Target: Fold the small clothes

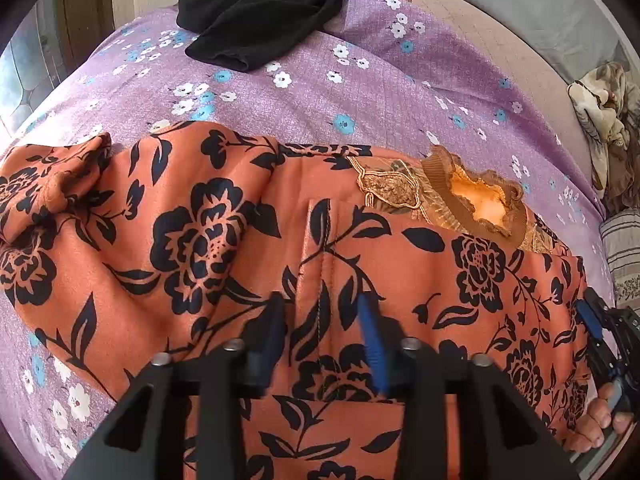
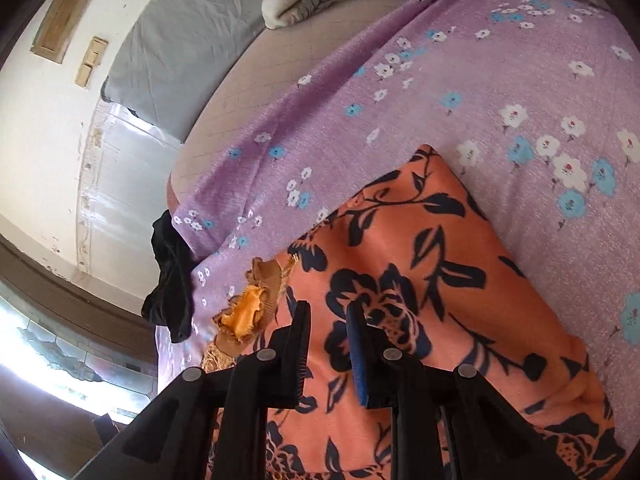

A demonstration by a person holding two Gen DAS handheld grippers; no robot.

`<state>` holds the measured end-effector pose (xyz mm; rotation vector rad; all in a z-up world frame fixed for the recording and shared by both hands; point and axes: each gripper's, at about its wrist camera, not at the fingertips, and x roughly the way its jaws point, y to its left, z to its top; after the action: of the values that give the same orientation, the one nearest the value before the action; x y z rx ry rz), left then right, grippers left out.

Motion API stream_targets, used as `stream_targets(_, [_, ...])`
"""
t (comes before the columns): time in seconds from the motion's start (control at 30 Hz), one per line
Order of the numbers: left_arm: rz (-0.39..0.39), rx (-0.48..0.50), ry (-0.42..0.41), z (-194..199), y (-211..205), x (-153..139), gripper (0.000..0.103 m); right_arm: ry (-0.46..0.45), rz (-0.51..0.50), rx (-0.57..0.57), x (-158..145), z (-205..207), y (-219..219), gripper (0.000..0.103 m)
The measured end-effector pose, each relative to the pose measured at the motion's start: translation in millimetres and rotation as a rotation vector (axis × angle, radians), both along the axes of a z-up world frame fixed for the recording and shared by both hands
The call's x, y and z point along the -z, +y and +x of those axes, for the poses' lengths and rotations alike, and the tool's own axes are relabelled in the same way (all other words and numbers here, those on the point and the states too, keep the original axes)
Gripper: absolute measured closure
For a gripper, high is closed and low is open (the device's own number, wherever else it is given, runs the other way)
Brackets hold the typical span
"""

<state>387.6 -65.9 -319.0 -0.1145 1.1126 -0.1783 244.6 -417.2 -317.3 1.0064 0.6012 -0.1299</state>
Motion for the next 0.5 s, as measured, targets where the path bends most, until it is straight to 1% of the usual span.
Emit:
stream_targets(0.03, [0.007,-0.012,0.001,-2,1,-2,0.092,0.025,-0.005,0.006,4,7,2,0.082])
stream_targets(0.07, [-0.013,-0.021,-0.013,-3,4,-6,0.093,0.080,-0.003,-0.001,12,18,5,0.079])
stream_targets(0.1, [-0.041,-0.034,-0.023,-4,9,-12,0.093,0.152,0.018,-0.029,26,30,7,0.079])
stream_targets(0.13, [-0.057,-0.055,-0.025,-3,16,-18,0.093,0.139,0.005,-0.013,27,31,9,0.079])
stream_targets(0.17, [-0.052,-0.093,-0.028,-2,24,-23,0.093,0.125,-0.016,0.000,21,29,12,0.079])
stream_targets(0.2, [-0.042,-0.141,-0.042,-1,35,-28,0.092,0.135,-0.034,-0.010,17,28,16,0.078])
stream_targets(0.23, [-0.038,-0.189,-0.056,0,47,-33,0.090,0.126,-0.031,-0.034,13,28,21,0.077])
stream_targets(0.27, [-0.032,-0.245,-0.052,3,63,-35,0.076,0.100,-0.022,-0.055,10,25,27,0.076])
stream_targets(0.3, [-0.030,-0.314,-0.037,4,82,-37,0.054,0.077,-0.025,-0.074,7,22,35,0.070])
stream_targets(0.33, [-0.029,-0.406,-0.031,2,105,-41,0.046,0.060,-0.033,-0.101,3,20,46,0.064])
stream_targets(0.37, [-0.022,-0.499,-0.039,-2,130,-46,0.042,0.050,-0.038,-0.136,-1,21,59,0.037])
stream_targets(0.4, [-0.011,-0.580,-0.047,-5,152,-50,0.042,0.034,-0.031,-0.175,-5,22,73,0.023])
stream_targets(0.47, [0.024,-0.719,-0.033,-14,197,-55,0.040,-0.015,-0.003,-0.274,-15,29,105,0.023])
stream_targets(0.5, [0.023,-0.780,-0.028,-19,219,-57,0.039,-0.025,-0.006,-0.335,-21,36,125,0.023])
